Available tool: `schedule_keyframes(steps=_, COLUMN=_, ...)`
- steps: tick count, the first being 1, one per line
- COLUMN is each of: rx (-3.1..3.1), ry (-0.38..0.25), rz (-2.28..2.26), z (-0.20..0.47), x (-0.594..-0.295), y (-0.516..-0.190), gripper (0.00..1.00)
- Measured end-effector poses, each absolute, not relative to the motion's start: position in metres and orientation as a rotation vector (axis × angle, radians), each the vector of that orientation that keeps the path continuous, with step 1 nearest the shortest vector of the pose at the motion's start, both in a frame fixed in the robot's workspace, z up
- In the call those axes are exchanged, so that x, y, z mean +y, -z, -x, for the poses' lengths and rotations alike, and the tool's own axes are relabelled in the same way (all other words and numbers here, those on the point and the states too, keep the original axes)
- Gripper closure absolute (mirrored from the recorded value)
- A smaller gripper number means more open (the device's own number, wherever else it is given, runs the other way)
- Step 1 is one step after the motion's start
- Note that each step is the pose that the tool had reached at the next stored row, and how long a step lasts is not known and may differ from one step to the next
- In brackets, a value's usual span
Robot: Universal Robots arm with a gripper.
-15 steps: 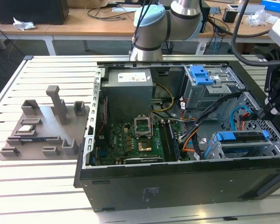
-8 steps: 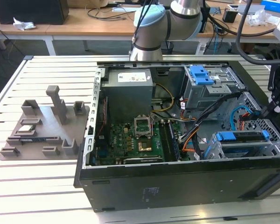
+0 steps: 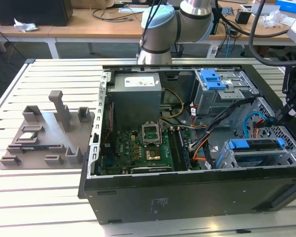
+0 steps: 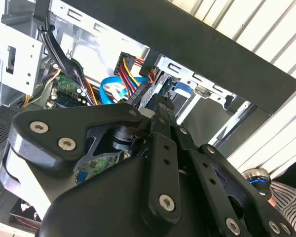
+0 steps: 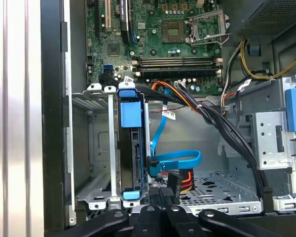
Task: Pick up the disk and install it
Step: 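Insert the first disk wire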
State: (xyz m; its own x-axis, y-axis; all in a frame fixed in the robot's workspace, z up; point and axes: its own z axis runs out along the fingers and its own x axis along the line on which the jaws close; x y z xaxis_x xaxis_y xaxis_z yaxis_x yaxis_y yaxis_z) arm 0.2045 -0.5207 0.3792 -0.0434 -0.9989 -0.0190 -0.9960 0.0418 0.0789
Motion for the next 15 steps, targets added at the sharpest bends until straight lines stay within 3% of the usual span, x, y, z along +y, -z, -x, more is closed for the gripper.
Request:
schedule_keyframes(steps=4, rx=-2.237, ry=0.109, rz=-2.144, z=-0.2048, x=-0.5207, y=-0.3792, gripper=0.89)
schedule_keyframes(steps=6, rx=-2.237, ry=0.109, rz=-2.144, z=-0.2049, x=-0.5207, y=-0.3792, gripper=0.76)
schedule_keyframes(steps=15, rx=-2.237, ry=0.109, rz=-2.144, z=-0.2053, x=-0.5206, y=-0.3792, gripper=0.76)
